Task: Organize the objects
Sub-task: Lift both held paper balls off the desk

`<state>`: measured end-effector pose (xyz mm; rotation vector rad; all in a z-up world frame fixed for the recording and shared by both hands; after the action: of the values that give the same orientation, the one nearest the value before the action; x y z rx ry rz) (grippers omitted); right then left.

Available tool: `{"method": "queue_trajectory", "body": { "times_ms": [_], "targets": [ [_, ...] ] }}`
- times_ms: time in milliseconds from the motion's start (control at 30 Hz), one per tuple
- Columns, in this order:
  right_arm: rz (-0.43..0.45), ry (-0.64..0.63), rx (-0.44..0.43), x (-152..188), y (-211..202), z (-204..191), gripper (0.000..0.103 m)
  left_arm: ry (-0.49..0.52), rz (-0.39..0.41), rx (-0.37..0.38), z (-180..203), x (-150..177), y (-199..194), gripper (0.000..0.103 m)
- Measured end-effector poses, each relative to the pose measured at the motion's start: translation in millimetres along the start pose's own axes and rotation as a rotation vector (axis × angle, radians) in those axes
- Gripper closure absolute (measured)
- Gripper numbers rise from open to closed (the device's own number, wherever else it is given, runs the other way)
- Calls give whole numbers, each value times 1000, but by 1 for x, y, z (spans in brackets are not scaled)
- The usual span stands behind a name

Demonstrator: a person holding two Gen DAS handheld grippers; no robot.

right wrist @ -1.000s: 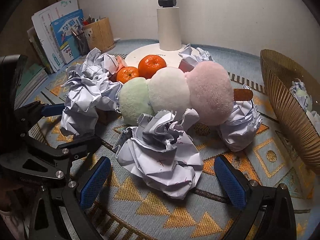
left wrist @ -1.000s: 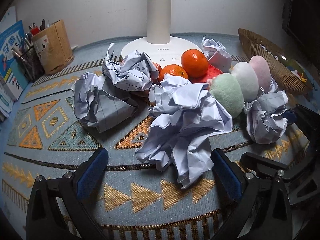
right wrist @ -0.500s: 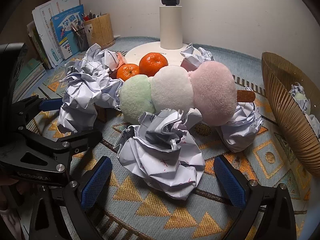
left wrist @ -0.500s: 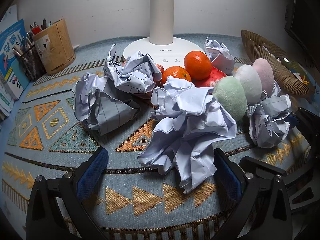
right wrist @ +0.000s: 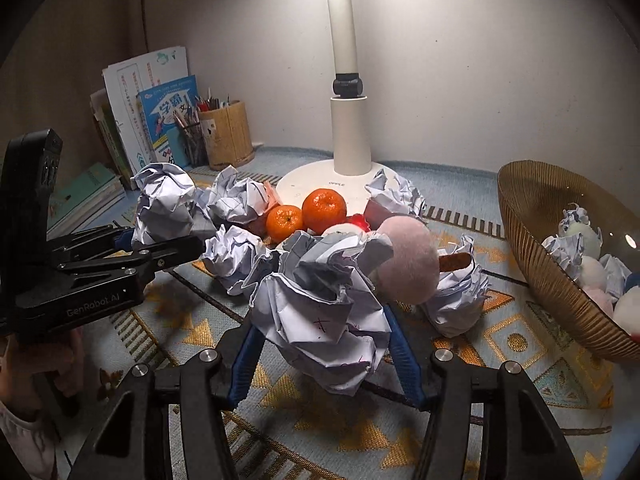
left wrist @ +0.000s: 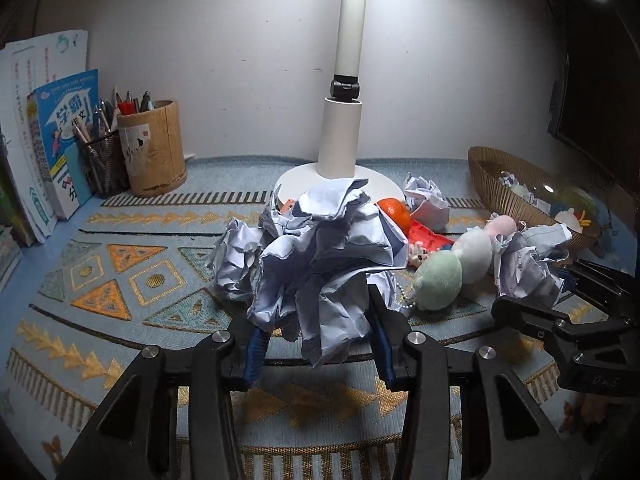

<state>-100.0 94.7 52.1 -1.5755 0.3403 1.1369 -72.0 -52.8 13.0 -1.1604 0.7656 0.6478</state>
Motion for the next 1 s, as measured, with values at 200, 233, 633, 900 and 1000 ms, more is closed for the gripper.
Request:
{"method": "queue_trajectory", "body": {
  "times_ms": [200, 233, 633, 900, 1000],
  "targets": [
    [69, -46, -64, -2, -15, -13, 45, 51, 10, 15, 11, -2, -2, 60],
    [74, -56, -74, -2, -17, -16, 45, 58, 9, 16, 12, -2, -2, 60],
    [89, -75, -96, 0, -21, -21, 45, 68, 4, 24, 14, -1, -2, 61],
    [98, -73, -99, 2, -22, -21, 45, 74, 58, 34, 16, -3, -13, 66],
    [107, -72, -100, 2, -24, -20, 45, 74, 76, 30, 16, -4, -17, 66]
  ]
}}
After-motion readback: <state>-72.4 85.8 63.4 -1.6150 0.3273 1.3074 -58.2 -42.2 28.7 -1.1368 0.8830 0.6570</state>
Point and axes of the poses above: each gripper's, at about its wrist camera, not at the fingertips, and y roughly the way its jaws point, z to its right, x to its underside, the point moved 6 cm from there along y, roughly the way its jaws point, and after that the axes turned 14 degrees about x, right-handed, at the moved point
